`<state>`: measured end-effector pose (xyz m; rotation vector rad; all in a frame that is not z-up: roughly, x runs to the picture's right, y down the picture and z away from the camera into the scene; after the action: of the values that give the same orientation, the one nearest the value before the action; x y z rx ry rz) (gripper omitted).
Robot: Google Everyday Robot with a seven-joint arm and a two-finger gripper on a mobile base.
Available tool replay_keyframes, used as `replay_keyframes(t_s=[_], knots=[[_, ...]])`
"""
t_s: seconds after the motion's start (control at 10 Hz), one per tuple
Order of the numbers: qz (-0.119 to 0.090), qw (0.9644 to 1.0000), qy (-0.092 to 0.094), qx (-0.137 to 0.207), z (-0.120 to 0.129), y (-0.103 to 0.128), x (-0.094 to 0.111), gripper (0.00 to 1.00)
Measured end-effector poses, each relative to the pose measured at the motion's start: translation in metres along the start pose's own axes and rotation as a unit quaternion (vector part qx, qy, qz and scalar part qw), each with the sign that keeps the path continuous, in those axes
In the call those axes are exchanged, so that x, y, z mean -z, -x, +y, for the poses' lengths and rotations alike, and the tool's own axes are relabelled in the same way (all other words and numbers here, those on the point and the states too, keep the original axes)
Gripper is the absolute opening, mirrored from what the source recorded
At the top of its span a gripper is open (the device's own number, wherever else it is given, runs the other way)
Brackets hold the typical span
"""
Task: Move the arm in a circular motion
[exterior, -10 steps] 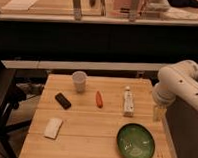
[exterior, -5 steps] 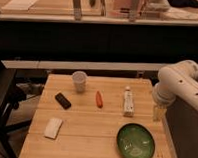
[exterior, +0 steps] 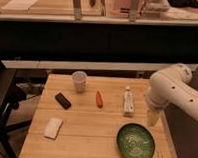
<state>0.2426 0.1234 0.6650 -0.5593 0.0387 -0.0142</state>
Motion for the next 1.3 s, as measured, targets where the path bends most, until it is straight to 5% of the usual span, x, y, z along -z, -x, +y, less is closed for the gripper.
replay_keyframes(t_s=[0.4,1.0,1.3], knots=[[0.003,0.9994,-0.004,0.033,0.007,0.029,0.001,0.80],[0.008,0.9966,-0.016,0.081,0.009,0.103,0.004,0.80],[0.008,0.9943,-0.021,0.104,0.003,0.157,0.007,0.80]])
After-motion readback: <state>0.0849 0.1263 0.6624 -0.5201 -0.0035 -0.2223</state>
